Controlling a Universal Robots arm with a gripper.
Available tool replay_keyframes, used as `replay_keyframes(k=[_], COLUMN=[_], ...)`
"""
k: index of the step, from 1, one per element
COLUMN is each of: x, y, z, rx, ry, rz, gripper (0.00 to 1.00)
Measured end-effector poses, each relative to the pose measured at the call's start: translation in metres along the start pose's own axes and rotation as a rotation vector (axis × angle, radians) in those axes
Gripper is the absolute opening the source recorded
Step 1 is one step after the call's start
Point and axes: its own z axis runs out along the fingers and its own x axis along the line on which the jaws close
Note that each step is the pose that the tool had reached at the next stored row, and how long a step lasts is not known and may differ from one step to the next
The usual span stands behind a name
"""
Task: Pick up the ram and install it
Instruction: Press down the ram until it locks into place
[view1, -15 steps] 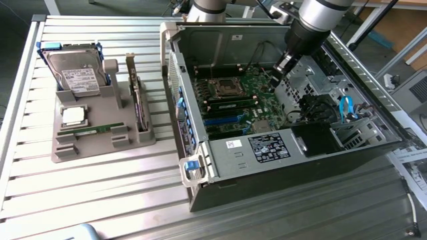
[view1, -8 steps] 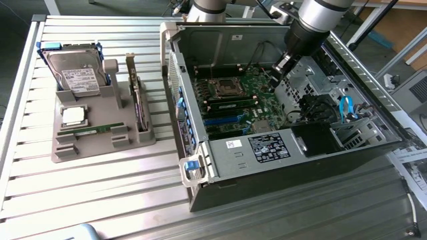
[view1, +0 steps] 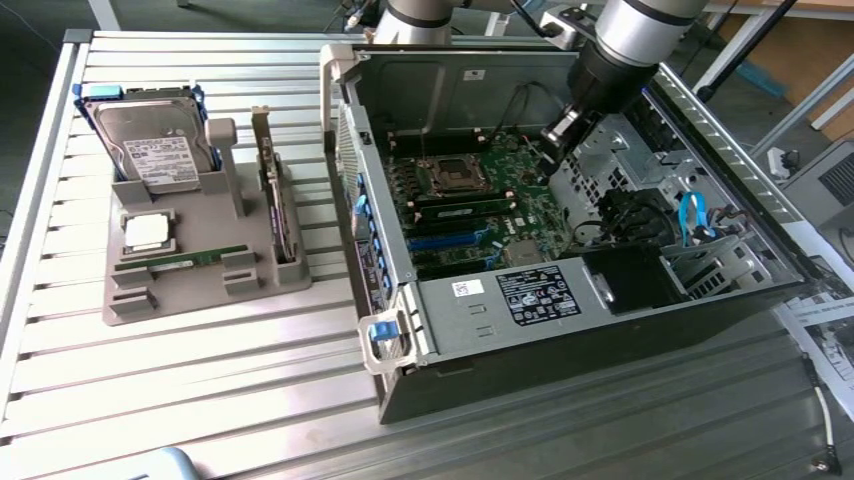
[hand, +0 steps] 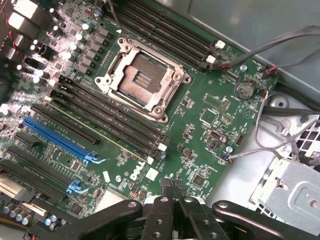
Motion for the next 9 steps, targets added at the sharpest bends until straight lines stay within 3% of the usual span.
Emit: replay_keyframes(k=[9], x=[0.0003], y=[0.0001], z=[0.0023], rx=[-0.0008], ry=[-0.0013], rz=[0.056], gripper=[0.11])
